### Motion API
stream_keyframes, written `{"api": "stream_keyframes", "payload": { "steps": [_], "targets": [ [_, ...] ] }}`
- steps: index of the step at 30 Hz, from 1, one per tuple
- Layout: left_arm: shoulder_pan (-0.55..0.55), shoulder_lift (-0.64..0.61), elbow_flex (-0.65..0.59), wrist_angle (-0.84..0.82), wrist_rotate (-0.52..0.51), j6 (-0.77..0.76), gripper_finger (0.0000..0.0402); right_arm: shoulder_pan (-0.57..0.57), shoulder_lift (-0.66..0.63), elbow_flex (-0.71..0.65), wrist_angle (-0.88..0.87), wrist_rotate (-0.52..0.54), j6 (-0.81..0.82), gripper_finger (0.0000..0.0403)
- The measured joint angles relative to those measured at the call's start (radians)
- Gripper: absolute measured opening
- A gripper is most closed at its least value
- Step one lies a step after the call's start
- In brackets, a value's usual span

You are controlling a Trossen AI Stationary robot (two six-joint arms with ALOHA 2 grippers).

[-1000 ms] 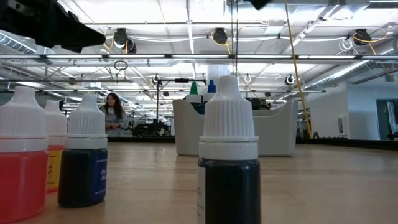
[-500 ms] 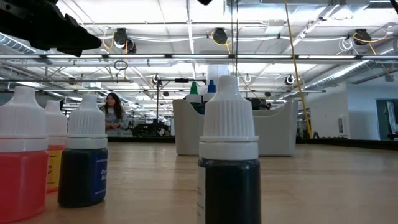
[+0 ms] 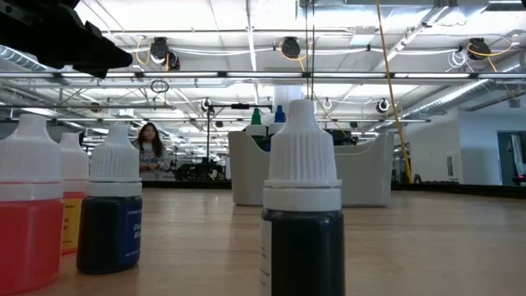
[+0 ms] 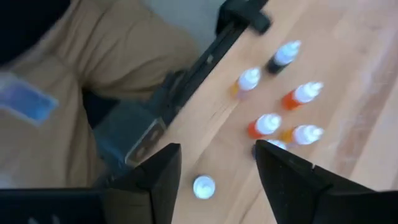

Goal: Pick & Place food coloring
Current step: Put the small black food coloring bottle into the gray bin

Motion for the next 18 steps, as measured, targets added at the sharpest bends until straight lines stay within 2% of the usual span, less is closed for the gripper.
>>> {"api": "stream_keyframes", "payload": {
  "steps": [7,18],
  "targets": [
    [0.000,0.000,0.000,-0.023,-0.001,-0.008,0.0031,0.001,0.002,-0.119,0.083,-0.025,-0.087,0.0188],
    [0.000,0.000,0.000,-0.023,-0.001,-0.008,0.0031,-0.001,0.003,-0.222,0.169,-0.027,-0.090,0.0180]
  ]
}}
